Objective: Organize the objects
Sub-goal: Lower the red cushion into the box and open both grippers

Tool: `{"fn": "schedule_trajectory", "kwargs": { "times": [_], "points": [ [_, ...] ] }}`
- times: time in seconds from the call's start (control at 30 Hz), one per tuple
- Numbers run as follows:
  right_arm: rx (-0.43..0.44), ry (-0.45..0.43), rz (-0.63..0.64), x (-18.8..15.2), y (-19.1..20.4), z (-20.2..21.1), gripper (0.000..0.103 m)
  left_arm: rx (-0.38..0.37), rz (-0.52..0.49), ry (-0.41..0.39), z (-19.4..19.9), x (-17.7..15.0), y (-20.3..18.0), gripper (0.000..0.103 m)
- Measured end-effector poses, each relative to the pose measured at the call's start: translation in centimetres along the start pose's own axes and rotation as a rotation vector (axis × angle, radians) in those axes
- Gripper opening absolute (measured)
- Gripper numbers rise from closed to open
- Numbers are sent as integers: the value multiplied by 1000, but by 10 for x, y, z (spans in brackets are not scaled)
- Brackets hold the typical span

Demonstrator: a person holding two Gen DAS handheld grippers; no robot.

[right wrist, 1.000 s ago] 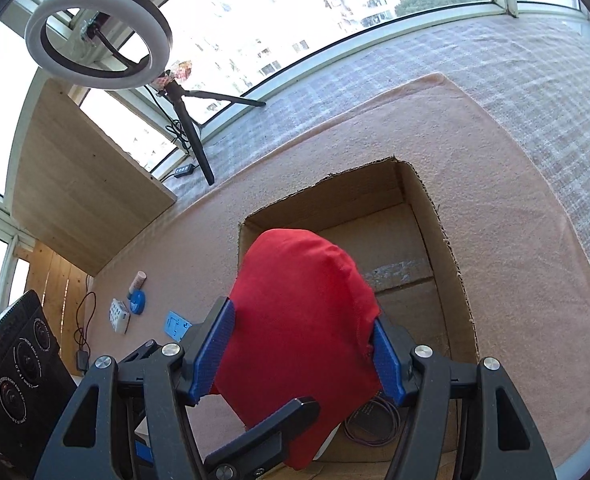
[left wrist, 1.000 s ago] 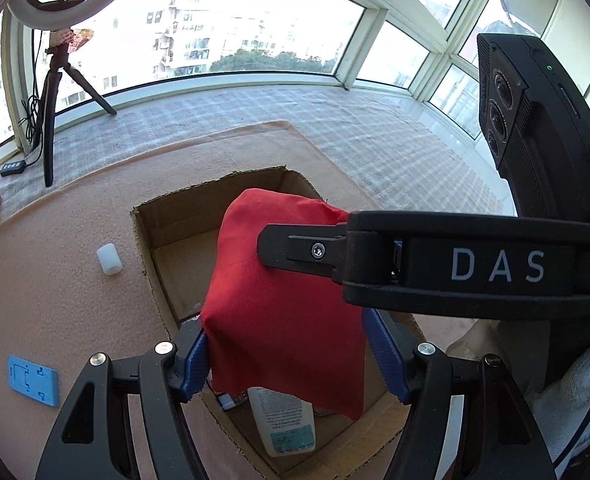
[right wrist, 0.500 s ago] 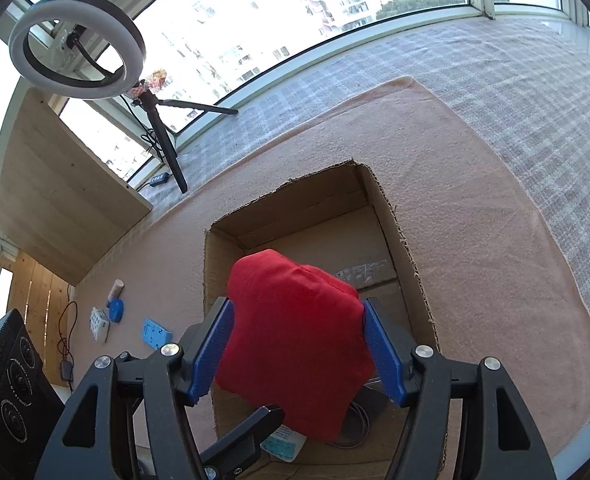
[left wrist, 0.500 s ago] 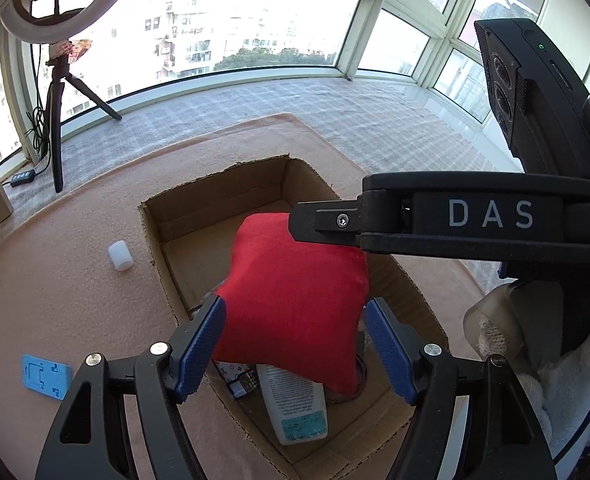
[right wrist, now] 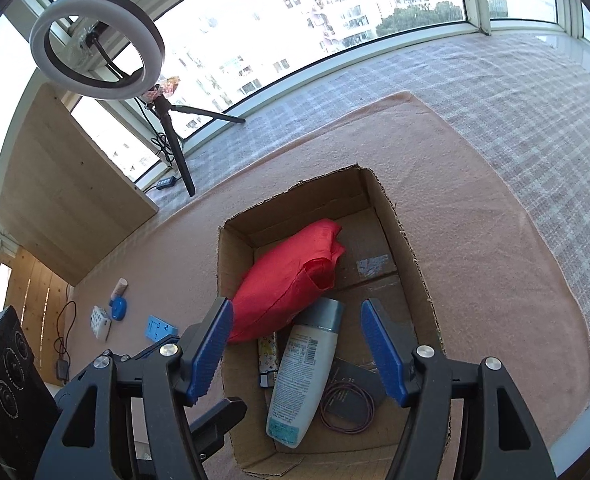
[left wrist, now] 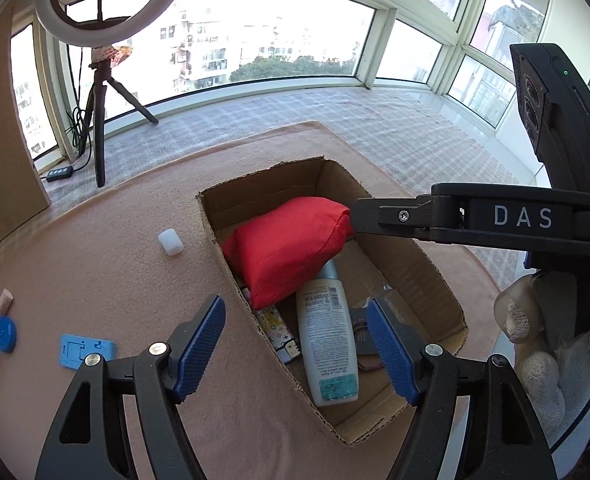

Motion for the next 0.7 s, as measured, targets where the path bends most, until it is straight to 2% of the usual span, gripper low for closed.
{"fn": "schedule_trajectory", "kwargs": {
  "times": [0.27, 0.53, 0.7],
  "points": [
    [-22, -13, 60, -20, 26, -2, 63, 57, 59, -10, 33, -31, 67, 79],
    [-39, -30, 170, -53, 71, -9, 63, 131, 184, 24, 60, -94, 160, 80],
    [18, -47, 198, -81, 105, -19, 63, 181, 280, 52, 73, -136, 217, 80]
  ]
}}
Point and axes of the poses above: each gripper's, at about its wrist camera, not at the fingertips, and z roughly against the way its jaws point, y to its left, x to its top, the point moved 10 cm from there along -z, roughly the way its jaws point, and after that the axes turned 10 degrees about x, right-handed, at the moved point
